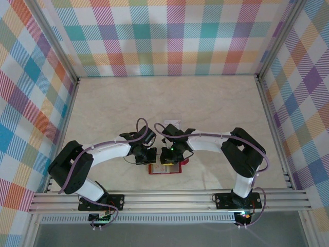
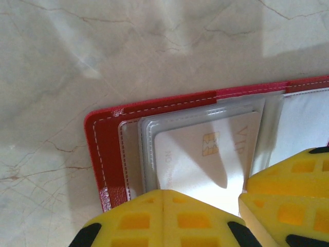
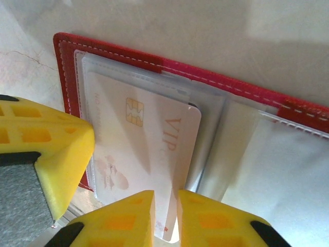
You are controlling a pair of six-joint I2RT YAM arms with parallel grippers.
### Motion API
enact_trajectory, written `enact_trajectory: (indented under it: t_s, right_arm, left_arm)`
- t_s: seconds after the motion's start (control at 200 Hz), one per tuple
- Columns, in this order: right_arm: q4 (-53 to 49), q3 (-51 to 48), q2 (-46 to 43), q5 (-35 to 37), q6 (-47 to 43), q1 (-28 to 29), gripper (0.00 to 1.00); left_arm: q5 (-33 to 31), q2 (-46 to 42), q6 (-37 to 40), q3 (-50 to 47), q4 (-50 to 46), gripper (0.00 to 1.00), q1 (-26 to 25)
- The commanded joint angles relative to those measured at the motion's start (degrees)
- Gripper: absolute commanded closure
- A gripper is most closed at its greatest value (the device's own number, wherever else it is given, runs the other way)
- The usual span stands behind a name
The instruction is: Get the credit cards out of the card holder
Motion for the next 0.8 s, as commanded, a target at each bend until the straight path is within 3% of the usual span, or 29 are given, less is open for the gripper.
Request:
enact_trajectory:
  t_s: [0.0, 0.2, 0.455, 0.795]
  right_arm:
    - [-2.03, 2.23, -0.28, 1.02, -1.54, 1.16, 0.84]
    - [-2.42, 2.46, -0.09, 1.47, -1.99, 1.53, 0.86]
    - [-3.66, 3.14, 1.49, 3.25, -2.59, 1.86, 0.70]
    - [-6.37, 3.42, 0.48, 6.82, -3.24, 2.26, 0.63]
  left_arm:
    - [-1.69, 1.17, 0.97, -0.53, -2.04, 0.98, -0.48]
    - [-1.60, 1.29, 0.93, -0.56, -2.02, 0.98, -0.53]
    - [-1.71, 1.38, 0.90, -0.23, -2.24, 0.98, -0.54]
    - [-1.99, 1.02, 0.79, -0.32, -2.63, 0.98, -0.52]
